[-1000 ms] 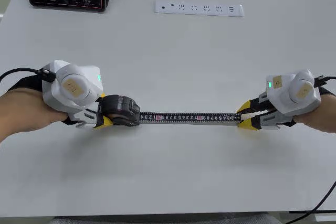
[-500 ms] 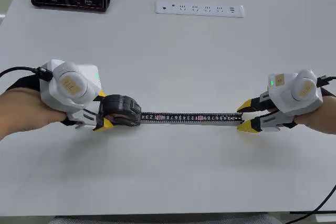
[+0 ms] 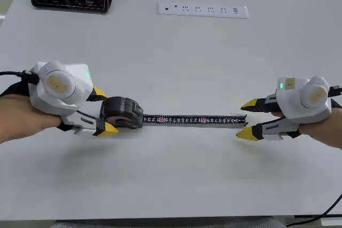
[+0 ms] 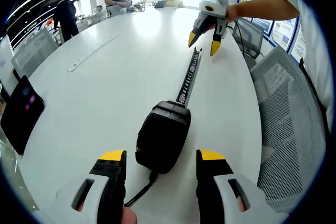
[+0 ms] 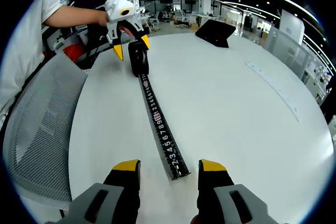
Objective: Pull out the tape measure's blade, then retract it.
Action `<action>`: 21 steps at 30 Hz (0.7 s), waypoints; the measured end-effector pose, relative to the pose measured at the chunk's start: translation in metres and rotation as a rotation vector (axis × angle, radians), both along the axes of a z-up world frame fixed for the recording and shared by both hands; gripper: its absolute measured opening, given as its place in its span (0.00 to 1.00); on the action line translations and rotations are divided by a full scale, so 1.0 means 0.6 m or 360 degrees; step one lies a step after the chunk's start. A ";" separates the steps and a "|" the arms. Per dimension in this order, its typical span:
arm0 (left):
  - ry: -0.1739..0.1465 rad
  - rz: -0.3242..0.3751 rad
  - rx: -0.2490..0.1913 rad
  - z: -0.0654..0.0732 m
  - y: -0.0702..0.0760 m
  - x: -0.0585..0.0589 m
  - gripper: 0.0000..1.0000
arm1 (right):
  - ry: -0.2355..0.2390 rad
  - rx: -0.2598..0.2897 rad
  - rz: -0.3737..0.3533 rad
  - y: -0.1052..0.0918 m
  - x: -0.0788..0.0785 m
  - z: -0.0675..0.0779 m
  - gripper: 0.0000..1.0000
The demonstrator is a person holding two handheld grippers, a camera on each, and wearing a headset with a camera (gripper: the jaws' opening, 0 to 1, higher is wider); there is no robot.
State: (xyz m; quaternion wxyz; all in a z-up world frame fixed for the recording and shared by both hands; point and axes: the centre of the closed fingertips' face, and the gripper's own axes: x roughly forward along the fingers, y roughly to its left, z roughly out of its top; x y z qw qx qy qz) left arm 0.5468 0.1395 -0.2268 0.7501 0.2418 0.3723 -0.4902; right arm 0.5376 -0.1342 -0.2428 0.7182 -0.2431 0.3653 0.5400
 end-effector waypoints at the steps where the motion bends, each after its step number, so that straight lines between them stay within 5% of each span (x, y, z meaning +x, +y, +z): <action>1: -0.0004 0.0008 -0.0005 0.001 0.001 0.000 0.53 | -0.0006 -0.0001 -0.0003 0.000 -0.001 0.001 0.41; 21: -0.0030 0.0219 -0.0180 0.027 0.017 -0.028 0.64 | -0.0092 0.0082 -0.0229 0.006 -0.014 0.028 0.54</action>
